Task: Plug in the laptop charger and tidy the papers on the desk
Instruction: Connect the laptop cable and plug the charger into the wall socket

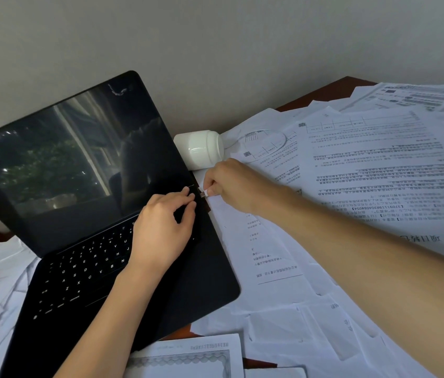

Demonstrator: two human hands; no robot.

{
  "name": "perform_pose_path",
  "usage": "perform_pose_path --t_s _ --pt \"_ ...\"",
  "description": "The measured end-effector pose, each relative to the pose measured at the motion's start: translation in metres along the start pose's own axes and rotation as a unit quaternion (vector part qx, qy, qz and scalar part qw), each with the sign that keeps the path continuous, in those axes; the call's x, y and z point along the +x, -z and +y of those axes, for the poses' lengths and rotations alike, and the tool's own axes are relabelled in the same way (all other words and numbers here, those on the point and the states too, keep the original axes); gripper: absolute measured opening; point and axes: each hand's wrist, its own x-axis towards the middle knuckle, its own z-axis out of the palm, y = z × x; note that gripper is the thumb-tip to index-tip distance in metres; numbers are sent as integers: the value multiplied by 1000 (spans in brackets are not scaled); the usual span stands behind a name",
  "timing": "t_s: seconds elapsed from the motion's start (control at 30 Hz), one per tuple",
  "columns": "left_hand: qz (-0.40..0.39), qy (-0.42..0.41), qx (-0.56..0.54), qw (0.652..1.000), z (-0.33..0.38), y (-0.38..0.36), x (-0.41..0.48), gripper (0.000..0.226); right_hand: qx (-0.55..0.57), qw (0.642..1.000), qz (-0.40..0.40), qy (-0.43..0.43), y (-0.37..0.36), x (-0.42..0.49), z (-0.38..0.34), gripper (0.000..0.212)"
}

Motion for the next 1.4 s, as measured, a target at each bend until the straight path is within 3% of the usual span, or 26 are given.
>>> perform_pose_path --t_s 0.57,0.9,1.4 --pt "11 -17 15 1000 -1 -3 1 20 -48 999 5 8 2 -2 -9 15" --pt "16 -25 11 1000 -2 -3 0 20 -171 983 16 64 2 -8 -15 24" --pt "19 -11 2 1000 0 -3 0 19 -79 996 -9 45 0 -6 -4 18"
